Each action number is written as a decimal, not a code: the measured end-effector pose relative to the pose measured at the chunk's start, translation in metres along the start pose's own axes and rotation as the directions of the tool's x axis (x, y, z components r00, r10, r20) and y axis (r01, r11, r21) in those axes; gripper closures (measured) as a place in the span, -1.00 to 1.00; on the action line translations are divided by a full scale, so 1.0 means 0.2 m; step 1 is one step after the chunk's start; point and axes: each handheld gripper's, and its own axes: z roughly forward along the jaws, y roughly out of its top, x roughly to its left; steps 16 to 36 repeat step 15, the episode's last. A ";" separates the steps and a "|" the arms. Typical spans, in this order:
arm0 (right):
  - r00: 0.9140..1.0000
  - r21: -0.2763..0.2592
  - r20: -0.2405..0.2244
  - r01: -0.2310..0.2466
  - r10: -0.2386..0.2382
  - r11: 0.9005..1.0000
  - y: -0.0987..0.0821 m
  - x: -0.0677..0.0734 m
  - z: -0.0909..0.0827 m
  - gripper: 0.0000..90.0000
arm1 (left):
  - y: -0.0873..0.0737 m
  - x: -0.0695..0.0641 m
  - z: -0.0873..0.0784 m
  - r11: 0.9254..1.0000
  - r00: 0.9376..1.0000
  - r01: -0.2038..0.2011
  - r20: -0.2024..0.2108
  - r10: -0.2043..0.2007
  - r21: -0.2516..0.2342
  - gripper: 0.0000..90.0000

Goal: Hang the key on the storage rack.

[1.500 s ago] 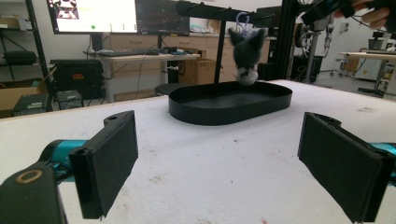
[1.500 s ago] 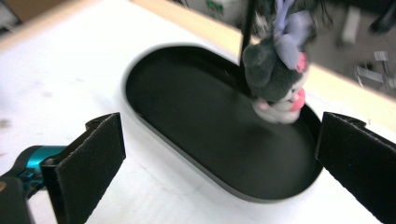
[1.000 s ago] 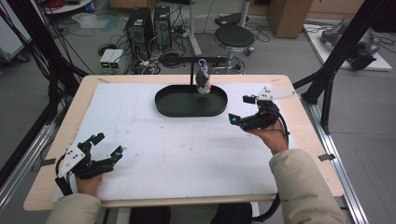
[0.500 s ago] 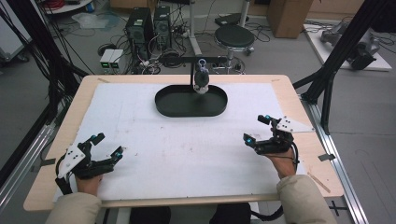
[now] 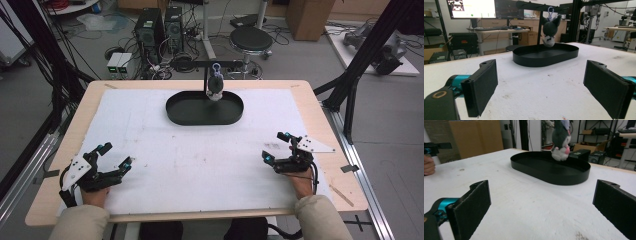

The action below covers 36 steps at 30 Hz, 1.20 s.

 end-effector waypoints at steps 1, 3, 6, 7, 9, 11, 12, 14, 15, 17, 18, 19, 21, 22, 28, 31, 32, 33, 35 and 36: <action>1.000 -0.001 0.004 -0.002 0.002 1.000 -0.02 0.00 0.00 -0.99 | 0.00 0.00 0.00 1.000 1.000 0.000 0.000 0.000 0.001 -0.72; 1.000 0.001 -0.005 -0.009 0.009 1.000 -0.04 0.00 0.00 -0.99 | 0.00 0.00 0.00 1.000 1.000 0.000 0.000 0.000 0.004 -0.72; 1.000 -0.006 0.019 0.014 -0.014 1.000 -0.06 0.02 -0.01 -0.98 | 0.00 0.00 0.00 1.000 1.000 -0.001 0.001 0.001 0.004 -0.72; 1.000 -0.003 0.019 0.016 -0.016 1.000 -0.06 0.02 -0.01 -0.99 | 0.00 0.00 0.00 1.000 1.000 0.001 0.001 -0.001 0.002 -0.72; 1.000 -0.007 0.017 0.010 -0.010 1.000 -0.06 0.02 -0.01 -0.98 | 0.00 0.00 0.00 1.000 1.000 0.003 0.001 -0.003 0.004 -0.72; 1.000 -0.011 0.019 0.006 -0.006 1.000 -0.06 0.02 -0.01 -0.98 | 0.00 0.01 0.00 1.000 1.000 0.004 0.004 -0.004 0.010 -0.72; 1.000 -0.011 0.022 0.003 -0.003 1.000 -0.06 0.02 -0.01 -0.98 | 0.00 0.01 0.00 1.000 1.000 0.005 0.004 -0.005 0.010 -0.72; 0.999 -0.008 0.031 0.007 -0.007 1.000 -0.06 0.02 -0.01 -0.98 | 0.00 0.00 0.00 1.000 1.000 0.000 0.002 0.000 0.003 -0.72; 0.999 -0.006 0.032 0.009 -0.008 1.000 -0.06 0.02 -0.01 -0.98 | 0.00 0.00 0.00 1.000 1.000 0.001 0.004 -0.001 0.004 -0.72; 0.999 -0.006 0.032 0.009 -0.008 1.000 -0.06 0.02 -0.01 -0.98 | 0.00 0.00 0.00 1.000 1.000 0.001 0.004 -0.001 0.004 -0.72; 0.999 -0.006 0.032 0.009 -0.008 1.000 -0.06 0.02 -0.01 -0.98 | 0.00 0.00 0.00 1.000 1.000 0.001 0.004 -0.001 0.004 -0.72; 0.999 -0.006 0.032 0.009 -0.008 1.000 -0.06 0.02 -0.01 -0.98 | 0.00 0.00 0.00 1.000 1.000 0.001 0.004 -0.001 0.004 -0.72; 0.999 -0.006 0.032 0.009 -0.008 1.000 -0.06 0.02 -0.01 -0.98 | 0.00 0.00 0.00 1.000 1.000 0.001 0.004 -0.001 0.004 -0.72; 0.999 -0.006 0.032 0.009 -0.008 1.000 -0.06 0.02 -0.01 -0.98 | 0.00 0.00 0.00 1.000 1.000 0.001 0.004 -0.001 0.004 -0.72; 0.999 -0.006 0.032 0.009 -0.008 1.000 -0.06 0.02 -0.01 -0.98 | 0.00 0.00 0.00 1.000 1.000 0.001 0.004 -0.001 0.004 -0.72; 0.999 -0.006 0.032 0.009 -0.008 1.000 -0.06 0.02 -0.01 -0.98 | 0.00 0.00 0.00 1.000 1.000 0.001 0.004 -0.001 0.004 -0.72; 0.999 -0.006 0.032 0.009 -0.008 1.000 -0.06 0.02 -0.01 -0.98 | 0.00 0.00 0.00 1.000 1.000 0.001 0.004 -0.001 0.004 -0.72; 0.999 -0.006 0.032 0.009 -0.008 1.000 -0.06 0.02 -0.01 -0.98 | 0.00 0.00 0.00 1.000 1.000 0.001 0.004 -0.001 0.004 -0.72; 0.999 -0.006 0.032 0.009 -0.008 1.000 -0.06 0.02 -0.01 -0.98 | 0.00 0.00 0.00 1.000 1.000 0.001 0.004 -0.001 0.004 -0.72; 0.999 -0.006 0.032 0.009 -0.008 1.000 -0.06 0.02 -0.01 -0.98 | 0.00 0.00 0.00 1.000 1.000 0.001 0.004 -0.001 0.004 -0.72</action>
